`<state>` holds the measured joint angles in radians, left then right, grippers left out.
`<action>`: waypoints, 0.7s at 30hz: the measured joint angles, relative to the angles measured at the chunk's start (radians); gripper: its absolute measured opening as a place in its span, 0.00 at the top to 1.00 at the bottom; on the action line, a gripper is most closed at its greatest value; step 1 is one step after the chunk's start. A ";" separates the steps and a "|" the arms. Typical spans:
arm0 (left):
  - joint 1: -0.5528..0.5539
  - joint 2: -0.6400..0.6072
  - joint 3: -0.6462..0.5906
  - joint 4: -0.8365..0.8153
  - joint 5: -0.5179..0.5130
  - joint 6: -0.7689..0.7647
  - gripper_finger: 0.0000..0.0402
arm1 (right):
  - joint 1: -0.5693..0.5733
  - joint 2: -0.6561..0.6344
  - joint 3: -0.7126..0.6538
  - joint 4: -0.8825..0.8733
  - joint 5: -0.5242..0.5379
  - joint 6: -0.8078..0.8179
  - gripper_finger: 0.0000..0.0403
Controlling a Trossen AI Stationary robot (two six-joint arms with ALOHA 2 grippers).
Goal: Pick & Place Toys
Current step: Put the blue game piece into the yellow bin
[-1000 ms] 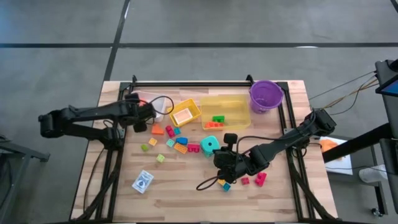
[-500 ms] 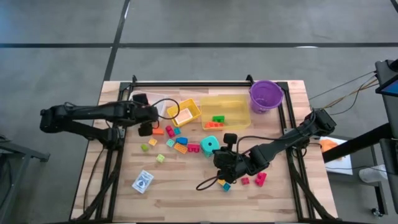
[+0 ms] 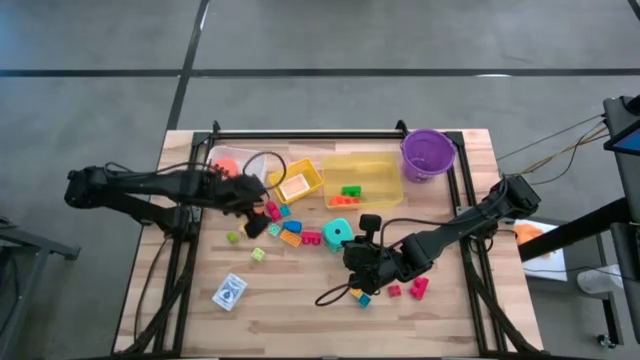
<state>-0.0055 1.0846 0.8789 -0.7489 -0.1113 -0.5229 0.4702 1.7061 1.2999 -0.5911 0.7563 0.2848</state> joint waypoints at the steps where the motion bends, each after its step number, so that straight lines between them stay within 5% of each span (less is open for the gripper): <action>1: -0.022 0.000 -0.020 0.048 -0.001 -0.003 0.11 | 0.000 0.000 0.000 0.000 0.000 0.000 0.98; 6: -0.128 0.000 -0.105 0.267 -0.019 -0.006 0.11 | 0.000 0.000 0.000 0.001 0.000 0.000 0.98; 12: -0.185 0.000 -0.116 0.268 -0.155 0.012 0.11 | 0.000 0.000 0.000 0.003 0.000 -0.011 0.98; 21: -0.186 0.004 -0.137 0.277 -0.241 0.054 0.11 | -0.008 0.000 0.000 0.003 0.021 -1.050 0.98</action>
<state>-0.1913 1.0882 0.7424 -0.4715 -0.3520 -0.4686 0.4620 1.7061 1.2999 -0.5884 0.7776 -0.7651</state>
